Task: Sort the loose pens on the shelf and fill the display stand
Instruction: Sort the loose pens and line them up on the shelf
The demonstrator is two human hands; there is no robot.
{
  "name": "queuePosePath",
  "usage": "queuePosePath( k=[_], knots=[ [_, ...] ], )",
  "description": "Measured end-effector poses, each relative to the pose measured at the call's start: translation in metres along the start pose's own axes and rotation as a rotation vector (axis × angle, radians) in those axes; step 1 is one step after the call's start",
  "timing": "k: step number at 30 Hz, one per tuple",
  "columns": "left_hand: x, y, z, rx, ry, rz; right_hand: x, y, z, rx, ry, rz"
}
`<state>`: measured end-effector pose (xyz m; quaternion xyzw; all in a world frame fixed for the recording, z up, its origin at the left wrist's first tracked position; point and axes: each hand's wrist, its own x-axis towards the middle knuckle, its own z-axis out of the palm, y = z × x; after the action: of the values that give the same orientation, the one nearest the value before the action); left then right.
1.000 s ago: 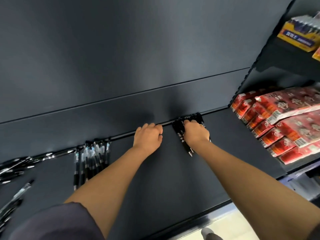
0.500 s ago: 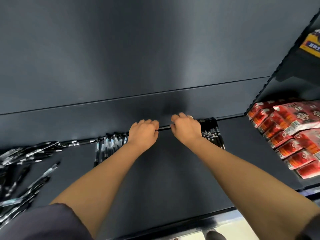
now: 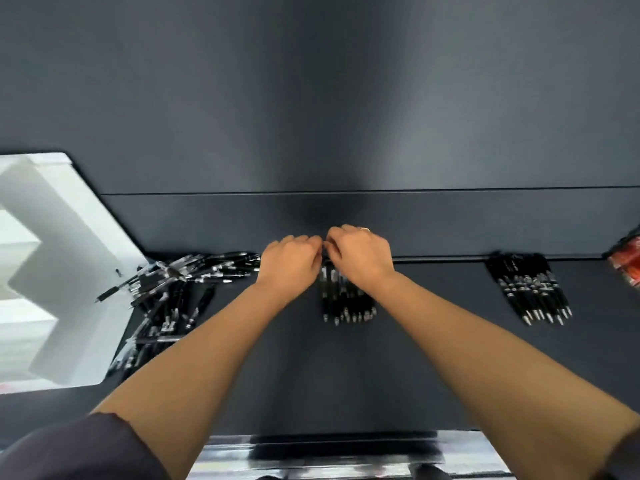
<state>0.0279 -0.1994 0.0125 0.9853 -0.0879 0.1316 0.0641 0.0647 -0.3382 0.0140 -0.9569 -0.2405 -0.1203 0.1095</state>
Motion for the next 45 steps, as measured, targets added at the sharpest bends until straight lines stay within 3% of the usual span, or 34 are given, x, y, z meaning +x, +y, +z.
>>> queuePosePath(
  k=[9,26,37,45],
  knots=[
    [-0.048,-0.102,-0.007,-0.020,-0.091,-0.073,0.016,-0.090,0.031,0.031,-0.051,0.020],
    [-0.044,-0.163,0.030,0.029,-0.249,-0.202,0.057,-0.098,0.088,-0.152,-0.437,0.091],
    [-0.037,-0.168,0.046,0.195,-0.273,-0.251,0.069,-0.102,0.107,-0.191,-0.474,0.027],
    [-0.032,-0.167,0.042,0.200,-0.258,-0.231,0.070,-0.099,0.101,-0.169,-0.383,0.059]
  ],
)
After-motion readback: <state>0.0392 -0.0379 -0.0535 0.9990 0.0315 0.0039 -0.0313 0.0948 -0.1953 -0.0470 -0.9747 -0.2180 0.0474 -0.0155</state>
